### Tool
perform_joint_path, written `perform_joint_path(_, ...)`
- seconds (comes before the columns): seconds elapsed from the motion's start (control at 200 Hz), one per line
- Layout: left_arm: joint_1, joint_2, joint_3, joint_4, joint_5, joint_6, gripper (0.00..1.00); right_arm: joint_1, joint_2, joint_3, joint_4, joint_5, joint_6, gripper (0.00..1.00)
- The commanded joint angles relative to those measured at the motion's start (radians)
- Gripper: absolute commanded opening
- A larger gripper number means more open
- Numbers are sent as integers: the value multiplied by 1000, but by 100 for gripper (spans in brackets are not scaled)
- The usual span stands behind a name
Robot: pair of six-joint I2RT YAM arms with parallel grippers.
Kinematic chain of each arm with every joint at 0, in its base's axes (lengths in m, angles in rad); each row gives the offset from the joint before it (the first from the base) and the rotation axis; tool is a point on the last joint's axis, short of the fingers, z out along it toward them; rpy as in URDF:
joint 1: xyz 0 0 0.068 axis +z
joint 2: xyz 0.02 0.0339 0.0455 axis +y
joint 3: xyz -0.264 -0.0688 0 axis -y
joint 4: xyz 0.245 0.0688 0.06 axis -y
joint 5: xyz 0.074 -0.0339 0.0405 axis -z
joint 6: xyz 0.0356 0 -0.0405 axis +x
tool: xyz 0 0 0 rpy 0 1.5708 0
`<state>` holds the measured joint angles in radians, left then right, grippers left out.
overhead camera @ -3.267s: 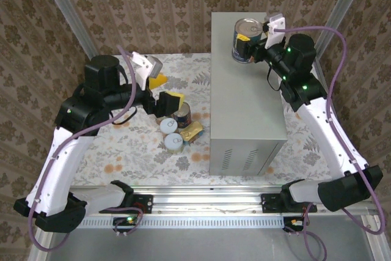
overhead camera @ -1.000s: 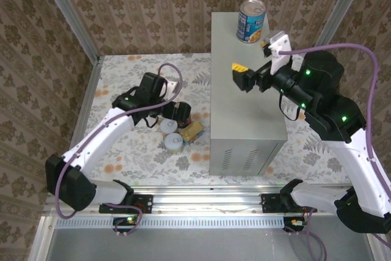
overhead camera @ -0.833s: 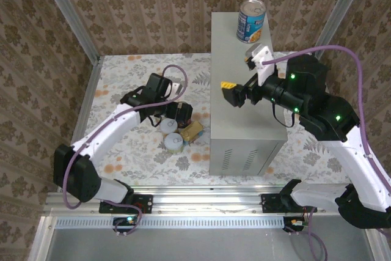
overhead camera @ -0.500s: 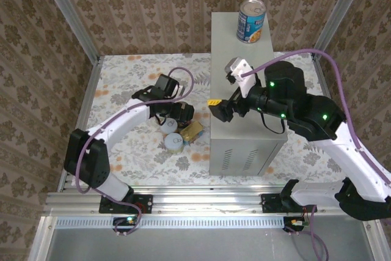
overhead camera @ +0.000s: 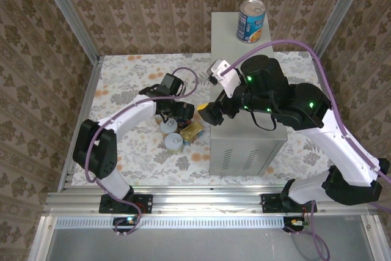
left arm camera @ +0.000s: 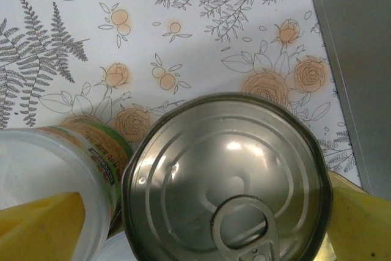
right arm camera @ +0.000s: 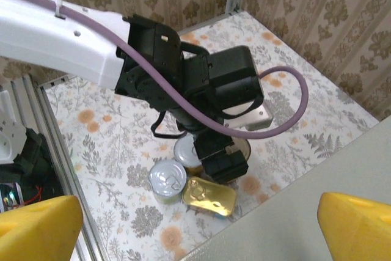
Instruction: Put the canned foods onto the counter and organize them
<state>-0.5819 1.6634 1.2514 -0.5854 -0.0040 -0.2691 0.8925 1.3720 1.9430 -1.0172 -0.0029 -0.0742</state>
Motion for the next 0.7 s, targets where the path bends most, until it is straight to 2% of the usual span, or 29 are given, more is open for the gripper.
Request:
perform_joint_path(0.0, 2, 36, 45, -4, -28, 5, 99, 13, 13, 49, -108, 40, 14, 100)
perform_joint_path(0.44, -18, 118, 95, 6, -31, 18, 93, 18, 13, 56, -130, 79, 14, 100)
perform_joint_path(0.695, -29, 129, 114, -24, -49, 19, 83, 18, -3, 39, -120, 110, 16, 100)
